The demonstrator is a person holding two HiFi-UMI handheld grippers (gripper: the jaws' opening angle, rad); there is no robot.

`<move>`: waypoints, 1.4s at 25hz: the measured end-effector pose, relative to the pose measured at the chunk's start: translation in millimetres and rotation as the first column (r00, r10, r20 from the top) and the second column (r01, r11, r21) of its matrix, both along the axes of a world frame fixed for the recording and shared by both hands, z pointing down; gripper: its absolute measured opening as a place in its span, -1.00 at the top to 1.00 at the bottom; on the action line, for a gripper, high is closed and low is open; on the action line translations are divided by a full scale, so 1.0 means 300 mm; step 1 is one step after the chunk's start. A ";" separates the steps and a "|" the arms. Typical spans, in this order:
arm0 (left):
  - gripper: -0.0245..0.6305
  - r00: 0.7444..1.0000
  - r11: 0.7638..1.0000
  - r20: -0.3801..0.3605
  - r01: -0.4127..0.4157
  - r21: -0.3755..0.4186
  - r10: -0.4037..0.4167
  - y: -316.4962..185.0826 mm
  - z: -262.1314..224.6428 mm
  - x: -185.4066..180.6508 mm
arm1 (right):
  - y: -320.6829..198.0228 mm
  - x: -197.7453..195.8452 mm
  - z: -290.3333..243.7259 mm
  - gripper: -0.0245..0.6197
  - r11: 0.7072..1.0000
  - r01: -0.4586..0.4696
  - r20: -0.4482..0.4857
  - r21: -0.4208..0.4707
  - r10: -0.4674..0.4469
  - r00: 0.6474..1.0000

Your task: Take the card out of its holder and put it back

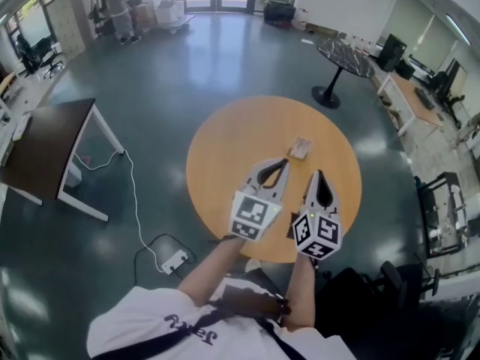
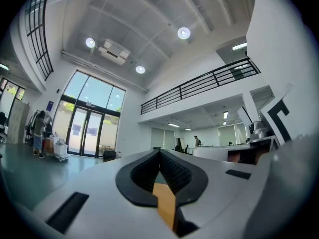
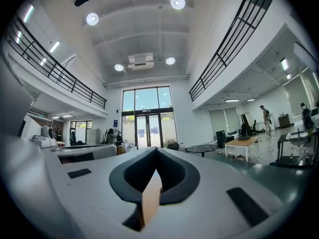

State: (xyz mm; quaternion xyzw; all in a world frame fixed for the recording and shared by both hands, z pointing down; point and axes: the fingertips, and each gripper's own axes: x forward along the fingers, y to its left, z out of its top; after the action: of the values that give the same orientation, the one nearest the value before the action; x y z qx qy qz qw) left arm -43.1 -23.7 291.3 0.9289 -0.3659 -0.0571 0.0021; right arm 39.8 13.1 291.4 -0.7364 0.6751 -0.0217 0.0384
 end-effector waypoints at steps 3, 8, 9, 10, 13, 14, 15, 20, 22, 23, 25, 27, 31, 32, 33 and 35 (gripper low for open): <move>0.89 1.000 1.000 -0.002 0.031 0.006 -0.031 -0.066 -0.011 0.025 | -0.087 0.010 -0.008 0.86 0.999 0.052 -0.007 0.004 -0.052 0.999; 0.89 0.999 1.000 -0.045 0.020 0.005 -0.020 -0.116 -0.024 0.129 | -0.190 0.085 0.011 0.86 0.995 0.098 0.005 -0.004 -0.098 0.995; 0.89 0.999 0.999 -0.031 0.036 0.006 -0.036 -0.131 -0.014 0.141 | -0.205 0.098 0.021 0.86 0.994 0.109 0.001 -0.007 -0.109 0.994; 0.89 0.999 0.999 -0.013 0.053 0.005 -0.053 -0.145 0.001 0.150 | -0.219 0.110 0.032 0.86 0.993 0.117 -0.008 -0.011 -0.118 0.993; 0.89 0.996 0.996 0.033 0.081 -0.023 -0.080 -0.179 0.071 0.177 | -0.256 0.143 0.081 0.86 0.992 0.122 -0.042 -0.037 -0.124 0.991; 0.89 0.995 0.996 0.049 0.087 -0.037 -0.085 -0.189 0.097 0.183 | -0.269 0.150 0.098 0.86 0.991 0.126 -0.049 -0.050 -0.128 0.991; 0.89 0.994 0.995 0.064 0.090 -0.049 -0.086 -0.199 0.120 0.187 | -0.285 0.153 0.115 0.86 0.989 0.134 -0.049 -0.067 -0.137 0.989; 0.89 0.994 0.993 0.106 0.040 -0.107 -0.029 -0.274 0.217 0.205 | -0.383 0.143 0.198 0.86 0.975 0.189 -0.012 -0.115 -0.192 0.981; 0.89 0.993 0.991 0.117 0.031 -0.132 -0.016 -0.301 0.258 0.206 | -0.408 0.149 0.234 0.86 0.978 0.168 0.006 -0.125 -0.169 0.986; 0.89 0.993 0.989 0.117 0.029 -0.145 -0.012 -0.311 0.274 0.205 | -0.414 0.153 0.248 0.86 0.979 0.155 0.016 -0.129 -0.154 0.988; 0.89 0.994 0.985 0.108 0.022 -0.174 -0.003 -0.333 0.304 0.206 | -0.426 0.153 0.271 0.86 0.979 0.146 0.026 -0.140 -0.144 0.989; 0.89 0.994 0.980 0.106 0.007 -0.198 0.014 -0.358 0.338 0.210 | -0.441 0.143 0.298 0.86 0.974 0.163 0.027 -0.156 -0.161 0.987; 0.89 0.990 0.970 0.128 -0.029 -0.243 0.062 -0.386 0.419 0.219 | -0.457 0.141 0.361 0.86 0.962 0.187 0.061 -0.199 -0.179 0.982; 0.89 0.988 0.967 0.136 -0.035 -0.253 0.071 -0.388 0.437 0.217 | -0.457 0.144 0.379 0.86 0.959 0.192 0.076 -0.210 -0.180 0.981; 0.89 0.987 0.965 0.144 -0.033 -0.260 0.073 -0.393 0.455 0.214 | -0.458 0.148 0.400 0.86 0.956 0.191 0.087 -0.222 -0.176 0.981; 0.89 0.984 0.963 0.163 -0.021 -0.269 0.067 -0.413 0.493 0.204 | -0.463 0.163 0.454 0.86 0.953 0.161 0.089 -0.255 -0.143 0.986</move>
State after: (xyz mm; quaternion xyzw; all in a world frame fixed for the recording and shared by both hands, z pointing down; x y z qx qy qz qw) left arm 18.1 -147.5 439.2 0.9295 -0.3484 0.0721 0.0966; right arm 88.8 -125.8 427.6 -0.6797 0.7193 -0.1389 -0.0372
